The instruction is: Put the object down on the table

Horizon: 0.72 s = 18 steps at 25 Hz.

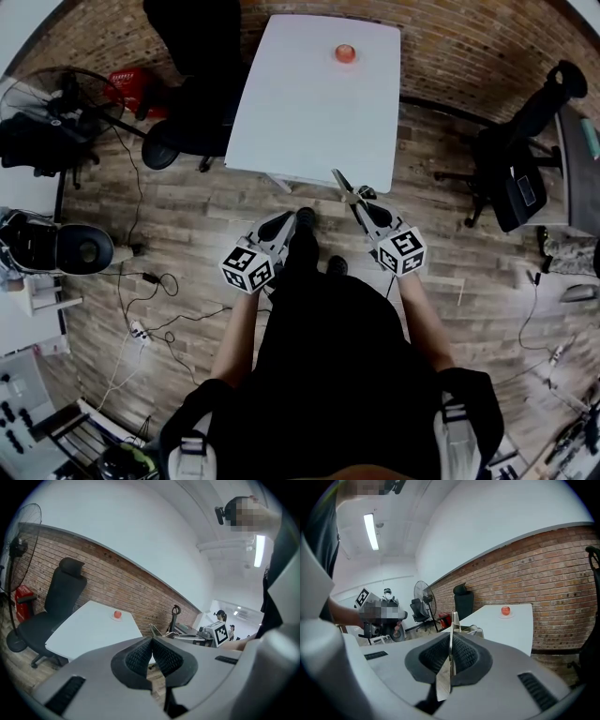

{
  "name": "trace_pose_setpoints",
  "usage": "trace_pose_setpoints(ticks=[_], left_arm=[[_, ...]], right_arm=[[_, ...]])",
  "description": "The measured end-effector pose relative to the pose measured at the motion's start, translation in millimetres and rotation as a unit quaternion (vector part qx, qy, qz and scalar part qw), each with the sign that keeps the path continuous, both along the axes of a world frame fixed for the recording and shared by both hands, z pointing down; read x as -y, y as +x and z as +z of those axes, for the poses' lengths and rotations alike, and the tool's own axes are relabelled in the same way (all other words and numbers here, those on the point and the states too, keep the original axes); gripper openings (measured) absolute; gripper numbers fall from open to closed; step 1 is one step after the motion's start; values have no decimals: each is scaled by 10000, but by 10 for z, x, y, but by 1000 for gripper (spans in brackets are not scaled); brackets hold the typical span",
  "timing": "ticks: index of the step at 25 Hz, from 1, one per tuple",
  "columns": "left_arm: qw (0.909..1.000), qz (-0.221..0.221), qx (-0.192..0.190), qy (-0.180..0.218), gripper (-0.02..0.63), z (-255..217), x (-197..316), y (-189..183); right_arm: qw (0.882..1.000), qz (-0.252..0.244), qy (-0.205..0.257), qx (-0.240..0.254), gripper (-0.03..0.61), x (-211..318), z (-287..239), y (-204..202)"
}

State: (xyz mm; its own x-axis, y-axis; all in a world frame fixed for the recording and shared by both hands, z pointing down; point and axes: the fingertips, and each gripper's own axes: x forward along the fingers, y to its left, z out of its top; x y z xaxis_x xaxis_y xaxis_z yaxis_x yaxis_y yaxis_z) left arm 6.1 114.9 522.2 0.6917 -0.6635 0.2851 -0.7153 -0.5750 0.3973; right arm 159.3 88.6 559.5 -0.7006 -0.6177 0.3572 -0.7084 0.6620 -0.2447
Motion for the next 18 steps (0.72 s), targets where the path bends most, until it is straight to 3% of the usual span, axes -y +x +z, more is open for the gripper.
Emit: trace_pose_setpoints(ticks=[7,18], left_arm=[[9998,200,-14,-78,21,105,292,-38],[9982,577,-134,51,21,39,1302,-118]], right_arm=[[9998,135,-40,-135,2,296,75,7],[9985,498,-62,-239,2,1055,64,-95]])
